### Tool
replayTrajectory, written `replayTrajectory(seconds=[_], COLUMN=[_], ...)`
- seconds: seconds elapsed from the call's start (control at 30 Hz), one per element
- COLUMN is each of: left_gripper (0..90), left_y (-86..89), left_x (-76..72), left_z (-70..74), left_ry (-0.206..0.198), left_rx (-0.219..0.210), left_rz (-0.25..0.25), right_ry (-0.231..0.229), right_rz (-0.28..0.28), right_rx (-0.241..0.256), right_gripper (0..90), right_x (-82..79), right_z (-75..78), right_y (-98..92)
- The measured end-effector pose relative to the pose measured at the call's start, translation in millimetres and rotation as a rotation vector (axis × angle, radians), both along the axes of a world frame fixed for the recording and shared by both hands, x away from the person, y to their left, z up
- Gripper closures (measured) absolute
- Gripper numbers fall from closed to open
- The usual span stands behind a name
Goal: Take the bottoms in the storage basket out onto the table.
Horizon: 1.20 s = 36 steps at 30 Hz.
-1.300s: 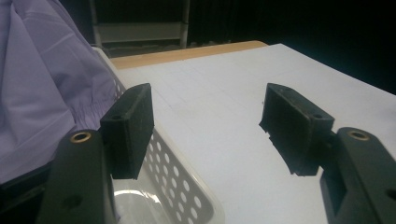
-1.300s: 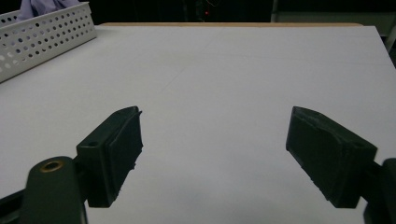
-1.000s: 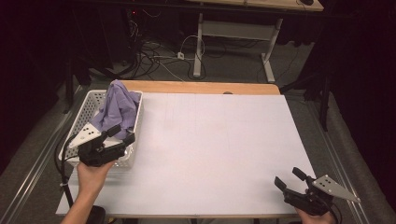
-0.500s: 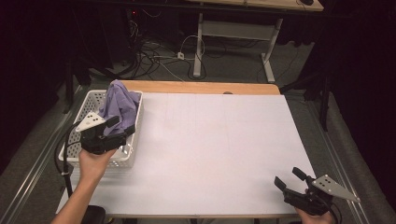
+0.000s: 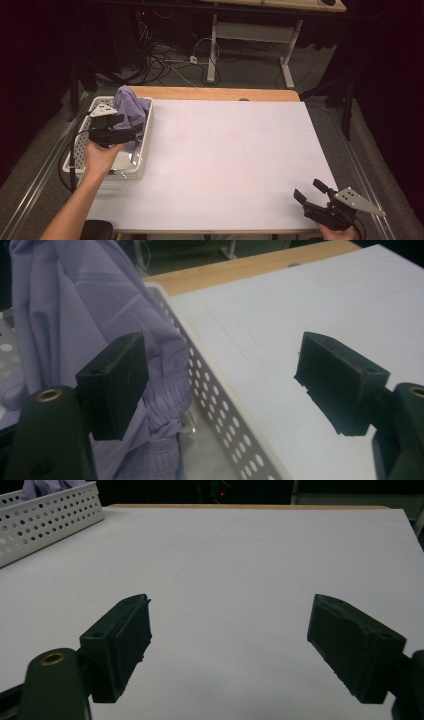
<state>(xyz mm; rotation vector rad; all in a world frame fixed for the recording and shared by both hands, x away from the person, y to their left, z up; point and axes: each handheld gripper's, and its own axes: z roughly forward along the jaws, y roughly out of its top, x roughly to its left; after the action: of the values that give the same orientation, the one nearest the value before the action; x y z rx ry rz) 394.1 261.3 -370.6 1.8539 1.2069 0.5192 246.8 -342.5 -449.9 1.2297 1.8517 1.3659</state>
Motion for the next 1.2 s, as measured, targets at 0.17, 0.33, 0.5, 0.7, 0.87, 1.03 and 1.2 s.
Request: replayTrajectory(seconds=[0.17,0.33,0.5,0.7,0.87,1.03,1.2], left_gripper=[17.4,14.0,13.8,8.3,8.2,8.2,8.2], left_y=[6.8,12.8,15.4,17.2,19.3,19.4,22.6], left_x=[13.6,27.6,42.8,61.3,75.3,85.7,94.6], left_z=[1.4,2.2,2.5,-0.2,0.6,-2.0,-10.4], left_ry=[0.045,0.092,0.137,0.198,0.218,0.242,0.276], left_rx=[0.029,0.040,0.049,0.070,0.099,0.098,0.094], left_rz=[0.028,0.045,0.061,0.087,0.119,0.129,0.152], right_ry=[0.002,0.003,0.005,0.005,0.007,0.008,0.010], right_rz=[0.001,0.001,0.002,0.003,0.005,0.007,0.009], right_rx=[-0.001,-0.001,-0.004,-0.005,-0.006,-0.007,-0.010], right_gripper=[18.1,18.0,17.8,17.8,17.7,17.7,17.7], right_x=[0.2,0.7,1.1,1.0,1.3,1.5,1.9], right_z=[0.0,-0.1,-0.2,-0.2,-0.3,-0.3,-0.4], right_y=[0.0,-0.2,-0.2,0.2,0.1,0.3,0.7])
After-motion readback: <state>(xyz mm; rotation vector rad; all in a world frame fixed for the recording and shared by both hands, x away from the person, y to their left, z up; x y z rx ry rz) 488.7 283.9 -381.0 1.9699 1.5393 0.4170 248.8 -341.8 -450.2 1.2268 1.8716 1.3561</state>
